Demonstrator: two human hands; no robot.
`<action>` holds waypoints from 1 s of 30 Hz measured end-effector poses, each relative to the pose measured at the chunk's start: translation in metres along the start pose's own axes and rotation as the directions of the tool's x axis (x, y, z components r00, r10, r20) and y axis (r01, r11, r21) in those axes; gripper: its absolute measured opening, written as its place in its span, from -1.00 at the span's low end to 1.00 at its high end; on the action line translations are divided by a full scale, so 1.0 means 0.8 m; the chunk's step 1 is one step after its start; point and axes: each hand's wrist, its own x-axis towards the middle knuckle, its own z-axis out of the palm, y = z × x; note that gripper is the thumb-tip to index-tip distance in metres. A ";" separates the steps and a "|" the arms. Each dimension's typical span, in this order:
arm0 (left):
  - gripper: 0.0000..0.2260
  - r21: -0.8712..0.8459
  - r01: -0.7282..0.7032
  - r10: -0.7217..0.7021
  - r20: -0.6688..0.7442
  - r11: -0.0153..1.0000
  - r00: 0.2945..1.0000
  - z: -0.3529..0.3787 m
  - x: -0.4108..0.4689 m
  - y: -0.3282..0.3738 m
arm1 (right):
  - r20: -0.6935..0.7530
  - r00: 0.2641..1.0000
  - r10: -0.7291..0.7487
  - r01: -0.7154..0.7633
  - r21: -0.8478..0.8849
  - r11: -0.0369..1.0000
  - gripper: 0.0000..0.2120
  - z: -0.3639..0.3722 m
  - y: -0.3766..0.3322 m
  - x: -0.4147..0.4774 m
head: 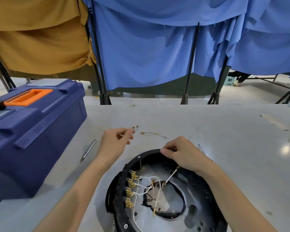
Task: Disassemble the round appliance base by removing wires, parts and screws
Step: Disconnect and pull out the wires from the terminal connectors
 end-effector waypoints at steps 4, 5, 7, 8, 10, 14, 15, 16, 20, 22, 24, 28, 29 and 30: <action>-0.91 0.003 -0.009 0.008 0.193 1.000 0.981 -0.007 -0.061 0.003 | -0.047 0.999 0.001 0.001 0.026 1.000 -0.83 0.001 -0.005 -0.005; -0.92 0.000 0.004 -0.004 0.204 1.000 0.979 -0.008 -0.072 0.001 | -0.075 0.997 -0.010 0.012 0.029 1.000 -0.85 0.001 -0.008 -0.007; -0.88 -0.039 0.033 -0.025 0.199 0.999 0.980 -0.009 -0.090 -0.002 | -0.188 0.980 -0.072 0.071 -0.010 0.997 -0.87 0.001 -0.016 -0.011; -0.86 -0.067 0.047 -0.035 0.174 0.997 0.984 -0.009 -0.097 -0.003 | -0.260 0.958 -0.123 0.116 -0.041 0.992 -0.90 0.002 -0.023 -0.014; -0.85 -0.137 0.075 -0.062 0.097 0.988 0.993 -0.009 -0.106 -0.005 | -0.318 0.920 -0.228 0.216 -0.073 0.974 -0.96 0.003 -0.038 -0.022; -0.81 -0.270 0.104 -0.109 -0.003 0.957 0.994 -0.009 -0.119 -0.006 | 0.014 0.961 -0.277 0.277 -0.042 0.960 -0.94 0.021 -0.059 -0.035; -0.80 -0.287 0.105 -0.117 -0.023 0.952 0.993 -0.010 -0.121 -0.006 | 0.077 0.962 -0.263 0.269 -0.073 0.960 -0.94 0.028 -0.061 -0.036; -0.80 -0.305 0.108 -0.127 -0.042 0.946 0.991 -0.012 -0.124 -0.007 | 0.114 0.963 -0.243 0.256 -0.109 0.961 -0.94 0.035 -0.062 -0.037; -0.87 -0.324 0.125 -0.166 -0.103 0.938 0.981 -0.012 -0.132 -0.012 | 0.183 0.970 -0.160 0.190 -0.163 0.968 -0.95 0.045 -0.064 -0.037; -0.92 -0.321 0.114 -0.162 -0.127 0.940 0.979 -0.010 -0.135 -0.012 | 0.192 0.969 -0.158 0.189 -0.160 0.969 -0.95 0.045 -0.066 -0.036; -0.95 -0.323 0.089 -0.143 -0.149 0.942 0.978 -0.007 -0.137 -0.012 | 0.177 0.969 -0.172 0.200 -0.159 0.967 -0.97 0.046 -0.068 -0.034; -0.95 -0.334 0.082 -0.138 -0.146 0.939 0.980 -0.006 -0.139 -0.013 | 0.185 0.965 -0.185 0.221 -0.201 0.954 -0.96 0.052 -0.069 -0.031; -0.95 -0.335 0.084 -0.140 -0.146 0.939 0.979 -0.006 -0.139 -0.014 | 0.187 0.963 -0.193 0.233 -0.226 0.946 -0.95 0.054 -0.070 -0.031; -0.95 -0.336 0.085 -0.142 -0.147 0.938 0.979 -0.006 -0.139 -0.014 | 0.183 0.962 -0.201 0.245 -0.258 0.935 -0.93 0.056 -0.070 -0.032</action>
